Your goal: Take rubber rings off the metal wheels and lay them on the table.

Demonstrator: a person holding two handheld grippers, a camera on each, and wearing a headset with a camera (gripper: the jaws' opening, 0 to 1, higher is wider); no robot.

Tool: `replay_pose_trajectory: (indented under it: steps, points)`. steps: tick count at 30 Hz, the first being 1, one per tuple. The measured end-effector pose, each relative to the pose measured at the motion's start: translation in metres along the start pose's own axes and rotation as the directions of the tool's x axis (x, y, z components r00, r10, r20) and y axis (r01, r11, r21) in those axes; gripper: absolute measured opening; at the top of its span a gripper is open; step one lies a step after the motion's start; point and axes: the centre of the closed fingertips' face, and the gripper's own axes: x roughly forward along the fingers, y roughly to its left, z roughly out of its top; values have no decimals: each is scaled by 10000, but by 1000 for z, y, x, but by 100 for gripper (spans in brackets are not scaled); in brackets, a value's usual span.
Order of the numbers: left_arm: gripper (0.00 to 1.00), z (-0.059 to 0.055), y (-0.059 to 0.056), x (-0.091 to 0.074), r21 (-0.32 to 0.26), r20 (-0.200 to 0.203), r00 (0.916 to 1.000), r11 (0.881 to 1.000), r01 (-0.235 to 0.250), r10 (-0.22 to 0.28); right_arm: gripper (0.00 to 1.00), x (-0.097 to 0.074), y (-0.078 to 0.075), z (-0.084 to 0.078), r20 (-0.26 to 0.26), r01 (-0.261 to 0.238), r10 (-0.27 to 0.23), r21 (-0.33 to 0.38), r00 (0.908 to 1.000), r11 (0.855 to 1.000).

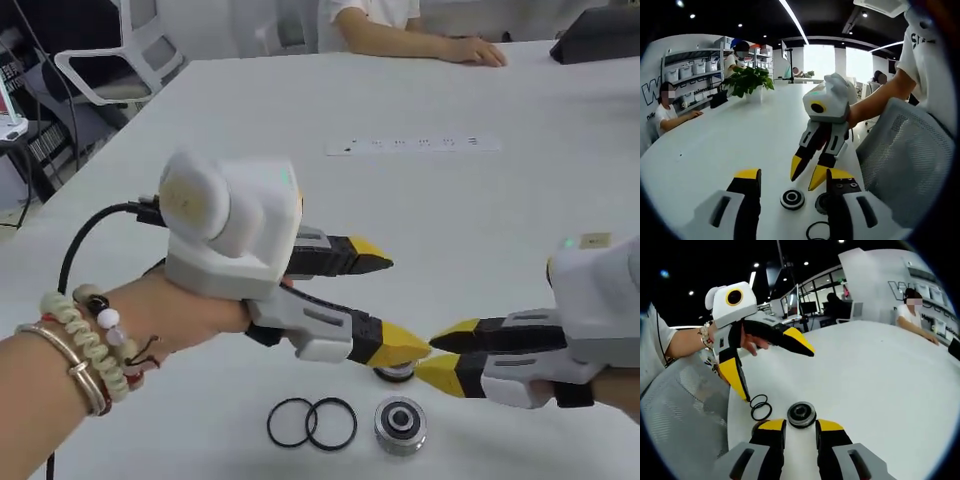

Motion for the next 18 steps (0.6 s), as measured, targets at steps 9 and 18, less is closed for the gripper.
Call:
replay_pose_trajectory:
  steps: [9, 18]
  points:
    - [30, -37, 7, 13, -99, -727, 9972, 9998, -171, 163, 20, 8, -1, -7, -380, -51, 45, -144, 9993, 9999]
    - [18, -56, 5, 21, -170, -1160, 9931, 9997, -171, 151, 19, 12, -3, -9, -547, -72, 62, -178, 9985, 9998]
